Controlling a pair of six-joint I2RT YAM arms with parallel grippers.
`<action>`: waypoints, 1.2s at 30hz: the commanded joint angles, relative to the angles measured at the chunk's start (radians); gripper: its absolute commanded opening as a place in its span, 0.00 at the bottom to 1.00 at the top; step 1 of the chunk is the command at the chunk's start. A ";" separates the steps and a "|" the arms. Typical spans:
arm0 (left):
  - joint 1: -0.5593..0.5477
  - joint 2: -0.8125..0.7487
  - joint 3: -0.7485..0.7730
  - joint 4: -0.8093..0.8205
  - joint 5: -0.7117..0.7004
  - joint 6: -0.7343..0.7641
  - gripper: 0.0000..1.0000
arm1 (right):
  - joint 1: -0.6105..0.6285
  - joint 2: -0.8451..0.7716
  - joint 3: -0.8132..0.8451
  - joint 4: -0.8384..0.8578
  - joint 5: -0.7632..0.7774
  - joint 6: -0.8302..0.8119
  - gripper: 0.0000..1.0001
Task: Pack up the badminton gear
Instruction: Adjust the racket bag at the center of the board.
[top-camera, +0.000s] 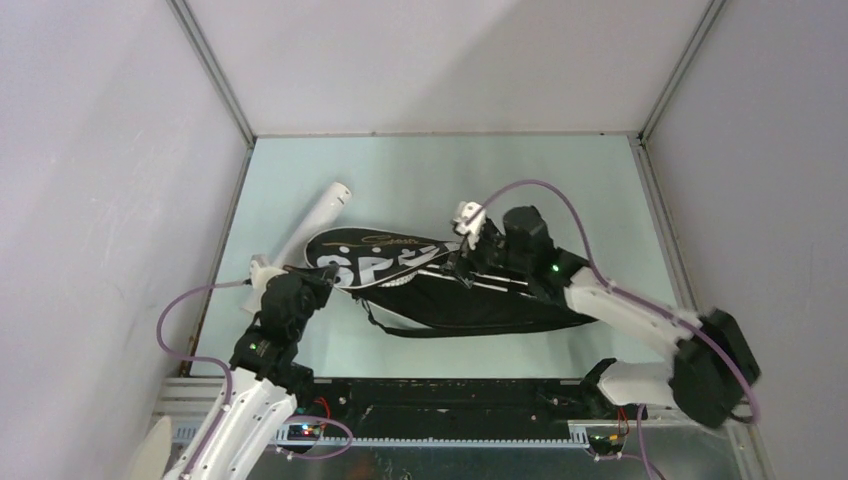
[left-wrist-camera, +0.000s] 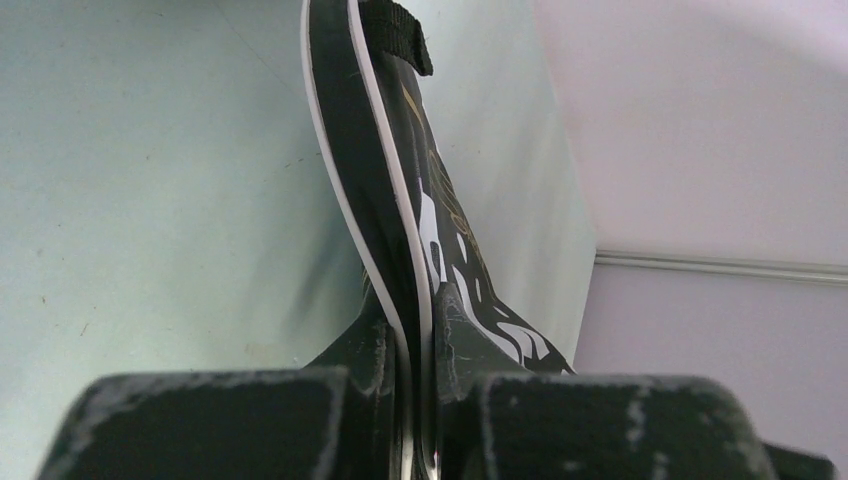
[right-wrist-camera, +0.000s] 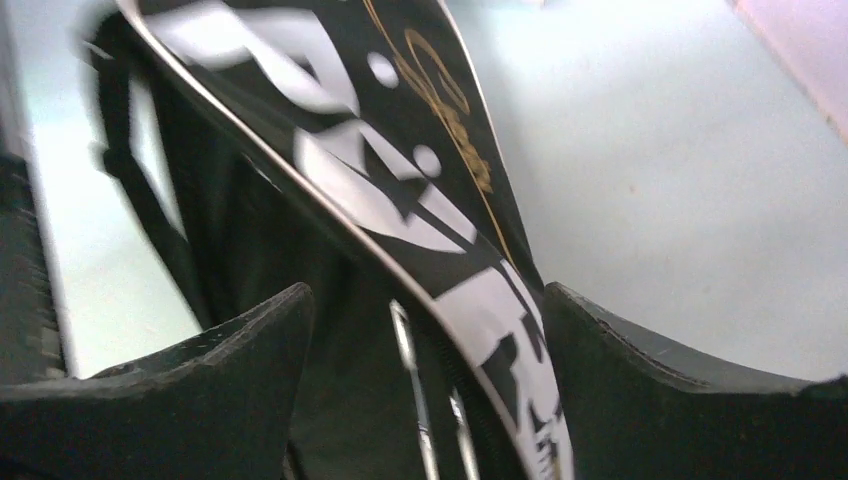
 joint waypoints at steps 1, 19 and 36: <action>-0.043 0.037 0.044 -0.041 -0.020 0.046 0.00 | 0.043 -0.204 -0.101 0.248 -0.085 0.317 0.88; -0.384 0.311 0.428 -0.182 -0.397 -0.046 0.00 | 0.457 -0.157 -0.215 0.349 0.027 0.187 0.53; -0.478 0.408 0.508 -0.236 -0.429 -0.070 0.00 | 0.499 0.036 -0.217 0.438 0.380 -0.010 0.42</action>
